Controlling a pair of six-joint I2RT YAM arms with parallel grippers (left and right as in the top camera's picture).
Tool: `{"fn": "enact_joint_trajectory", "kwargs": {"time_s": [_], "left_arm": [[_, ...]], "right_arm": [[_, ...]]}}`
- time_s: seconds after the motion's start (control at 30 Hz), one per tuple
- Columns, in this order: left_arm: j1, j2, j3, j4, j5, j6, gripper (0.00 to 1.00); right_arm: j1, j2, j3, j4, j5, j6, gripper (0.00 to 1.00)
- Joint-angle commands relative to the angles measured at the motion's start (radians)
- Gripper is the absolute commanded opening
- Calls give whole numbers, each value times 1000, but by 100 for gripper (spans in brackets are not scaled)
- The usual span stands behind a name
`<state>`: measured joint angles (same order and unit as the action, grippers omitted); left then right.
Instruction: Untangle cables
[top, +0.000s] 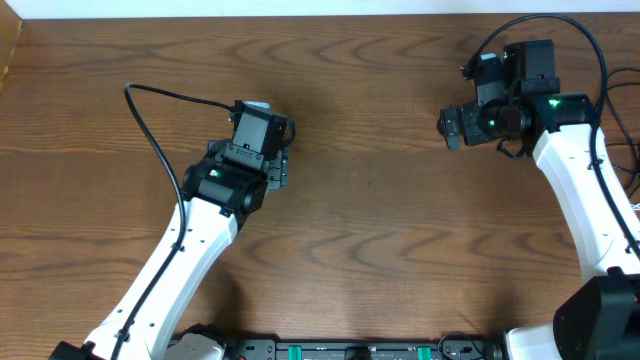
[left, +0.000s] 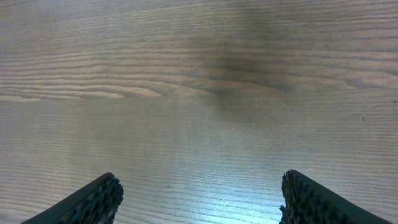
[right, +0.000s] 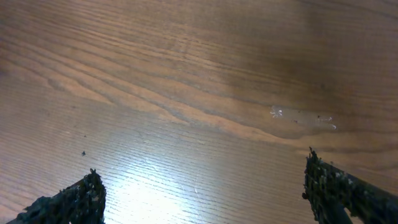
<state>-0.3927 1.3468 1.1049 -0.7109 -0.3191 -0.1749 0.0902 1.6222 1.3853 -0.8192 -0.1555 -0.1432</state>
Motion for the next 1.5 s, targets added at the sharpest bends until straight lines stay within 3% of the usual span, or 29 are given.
{"fn": "enact_joint_trajectory", "kwargs": {"time_s": [0.0,1.47], "left_arm": [[5,6,-6,-3,-3,14,83],[5,-43,-7,-33,-7,14,83]], "right_arm": [[6,2,-3,-4,11,-8,99],[6,2,-3,-4,11,-8,99]]}}
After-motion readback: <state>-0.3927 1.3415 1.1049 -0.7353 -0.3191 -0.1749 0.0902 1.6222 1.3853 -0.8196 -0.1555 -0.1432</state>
